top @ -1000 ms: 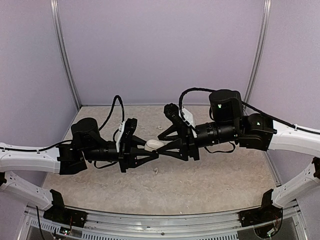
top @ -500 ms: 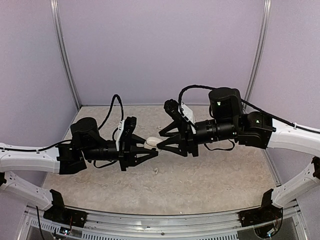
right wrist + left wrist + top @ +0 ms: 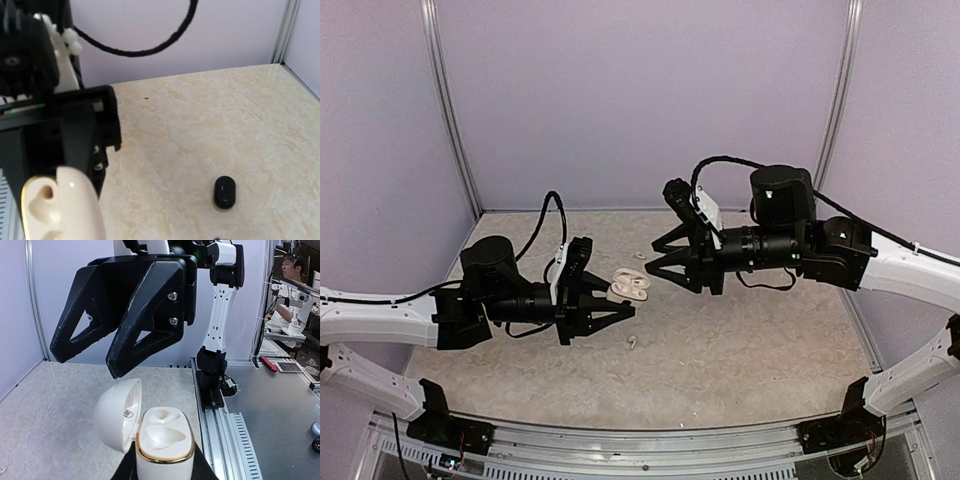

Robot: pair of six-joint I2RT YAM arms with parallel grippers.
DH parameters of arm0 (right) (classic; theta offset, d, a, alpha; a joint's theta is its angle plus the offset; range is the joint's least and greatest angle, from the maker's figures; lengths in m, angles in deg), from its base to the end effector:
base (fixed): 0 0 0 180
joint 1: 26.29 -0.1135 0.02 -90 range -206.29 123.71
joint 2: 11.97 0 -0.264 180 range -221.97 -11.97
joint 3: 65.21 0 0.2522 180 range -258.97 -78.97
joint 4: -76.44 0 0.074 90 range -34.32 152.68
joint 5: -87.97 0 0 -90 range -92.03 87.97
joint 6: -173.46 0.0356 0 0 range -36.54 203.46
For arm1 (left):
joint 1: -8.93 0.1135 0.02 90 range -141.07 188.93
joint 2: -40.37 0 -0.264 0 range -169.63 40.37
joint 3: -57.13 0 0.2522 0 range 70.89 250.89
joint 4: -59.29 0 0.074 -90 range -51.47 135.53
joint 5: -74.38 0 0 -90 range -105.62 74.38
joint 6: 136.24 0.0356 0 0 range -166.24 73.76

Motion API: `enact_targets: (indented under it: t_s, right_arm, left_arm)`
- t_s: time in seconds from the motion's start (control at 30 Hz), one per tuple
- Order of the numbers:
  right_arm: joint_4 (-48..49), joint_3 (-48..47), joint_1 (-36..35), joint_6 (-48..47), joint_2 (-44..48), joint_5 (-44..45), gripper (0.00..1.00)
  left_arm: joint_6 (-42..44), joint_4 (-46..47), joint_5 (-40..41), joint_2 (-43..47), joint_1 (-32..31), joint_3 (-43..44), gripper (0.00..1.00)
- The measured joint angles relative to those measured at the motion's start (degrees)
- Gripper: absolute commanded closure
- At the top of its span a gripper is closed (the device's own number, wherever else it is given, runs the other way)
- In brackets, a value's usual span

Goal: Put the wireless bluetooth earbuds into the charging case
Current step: Open the charging case, then move the left earbud to the center of the board.

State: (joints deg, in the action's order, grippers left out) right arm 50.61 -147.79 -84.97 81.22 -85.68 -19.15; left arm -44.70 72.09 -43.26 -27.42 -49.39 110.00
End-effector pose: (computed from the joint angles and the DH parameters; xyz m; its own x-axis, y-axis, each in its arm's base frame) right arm 0.1462 0.2604 0.3743 -0.1139 -0.2590 -0.9591 -0.9680 0.2463 0.0484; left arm 0.1274 -0.2379 0.2891 0.0074 0.0334 -0.9994 0.9975 0.0699 0.0097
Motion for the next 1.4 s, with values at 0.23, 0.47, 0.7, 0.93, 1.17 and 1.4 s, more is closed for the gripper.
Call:
enact_targets:
  t_s: [0.23,0.47,0.7,0.93,1.17,1.4]
  right_arm:
    - [0.02,0.00,3.65,1.05,1.29,1.33,0.34]
    - [2.93,0.00,13.66,4.26,3.13,3.23,0.19]
    - [6.51,-1.27,17.88,5.99,-0.57,4.02,0.08]
    - [4.37,-4.48,18.03,4.37,-9.99,0.59,0.11]
    - [-3.06,-19.28,18.53,1.75,-27.96,0.26,0.22]
    - [-6.62,-30.80,19.87,1.95,-47.10,1.49,0.30]
  left_arm:
    - [-4.13,1.75,-0.48,0.37,1.97,-1.27,1.00]
    - [-8.70,3.02,0.87,2.89,6.01,-2.82,1.00]
    - [-12.28,4.37,2.93,5.84,9.46,-5.09,1.00]
    - [-14.73,4.74,5.66,9.29,11.67,-8.07,1.00]
    - [-16.31,4.72,7.17,10.62,13.05,-9.22,1.00]
    - [-16.79,4.72,7.37,11.72,13.35,-9.42,1.00]
